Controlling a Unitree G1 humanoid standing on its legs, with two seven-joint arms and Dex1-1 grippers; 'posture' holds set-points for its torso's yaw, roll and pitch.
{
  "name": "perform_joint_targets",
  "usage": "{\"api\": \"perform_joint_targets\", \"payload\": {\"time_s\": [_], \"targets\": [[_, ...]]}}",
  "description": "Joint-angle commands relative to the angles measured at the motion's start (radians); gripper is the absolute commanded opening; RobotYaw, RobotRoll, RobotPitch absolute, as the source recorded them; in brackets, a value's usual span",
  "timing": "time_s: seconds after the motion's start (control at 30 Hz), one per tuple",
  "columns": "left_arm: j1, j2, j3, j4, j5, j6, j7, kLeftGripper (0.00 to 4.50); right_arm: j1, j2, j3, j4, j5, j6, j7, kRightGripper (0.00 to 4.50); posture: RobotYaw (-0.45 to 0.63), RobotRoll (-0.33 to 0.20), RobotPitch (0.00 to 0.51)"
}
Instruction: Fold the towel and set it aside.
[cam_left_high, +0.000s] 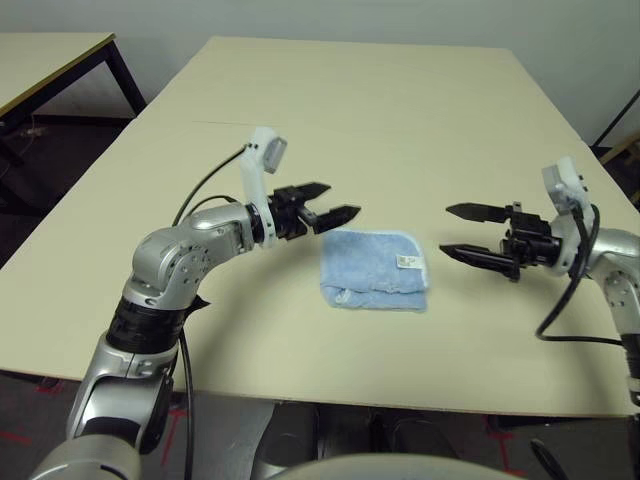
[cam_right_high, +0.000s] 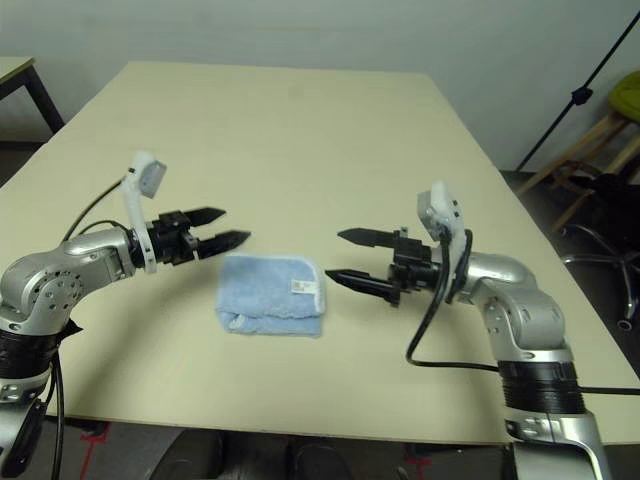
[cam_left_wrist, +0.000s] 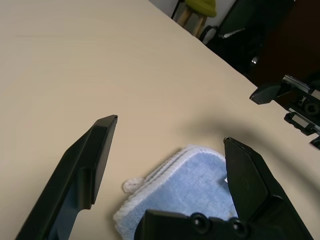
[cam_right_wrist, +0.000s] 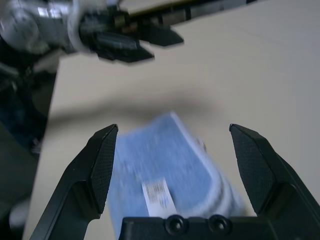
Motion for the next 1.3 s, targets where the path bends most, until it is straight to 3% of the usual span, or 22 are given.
{"api": "perform_joint_targets", "payload": {"time_s": [0.03,0.1,0.2,0.43,0.5,0.73,1.1,1.17,1.3], "targets": [[0.023,-0.025,0.002,0.008,-0.002,0.018,-0.034,4.07,0.003,0.020,0.039,-0.027,0.014,0.028,-0.011,4.50,0.18,0.000,0.075],[0.027,-0.032,-0.005,0.009,0.003,0.028,-0.051,3.54,0.009,0.031,0.053,-0.032,0.009,0.024,-0.016,4.31,0.18,0.000,0.075],[0.031,-0.041,-0.017,0.018,0.023,0.026,-0.072,2.51,0.016,0.048,0.077,-0.034,-0.009,0.002,-0.020,3.53,0.18,0.000,0.074],[0.048,-0.052,-0.066,0.061,0.095,-0.001,-0.135,0.00,0.030,0.077,0.138,-0.024,-0.067,-0.070,-0.017,0.82,0.17,0.000,0.069],[0.057,-0.046,-0.112,0.077,0.144,-0.034,-0.168,0.00,0.040,0.078,0.163,-0.008,-0.103,-0.111,-0.008,0.02,0.17,0.000,0.067],[0.098,-0.063,-0.207,0.159,0.267,-0.118,-0.230,0.00,0.088,0.079,0.220,0.069,-0.193,-0.222,0.008,0.02,0.16,0.000,0.063],[0.221,-0.052,-0.244,0.172,0.364,-0.169,-0.263,0.00,0.184,0.028,0.283,0.146,-0.305,-0.314,0.046,0.02,0.16,0.000,0.067],[0.222,-0.058,-0.236,0.168,0.363,-0.168,-0.262,0.00,0.182,0.031,0.274,0.143,-0.295,-0.305,0.047,0.02,0.16,0.000,0.067],[0.182,-0.078,-0.183,0.143,0.315,-0.135,-0.261,0.00,0.137,0.084,0.183,0.108,-0.149,-0.183,0.014,0.02,0.17,0.000,0.068]]}}
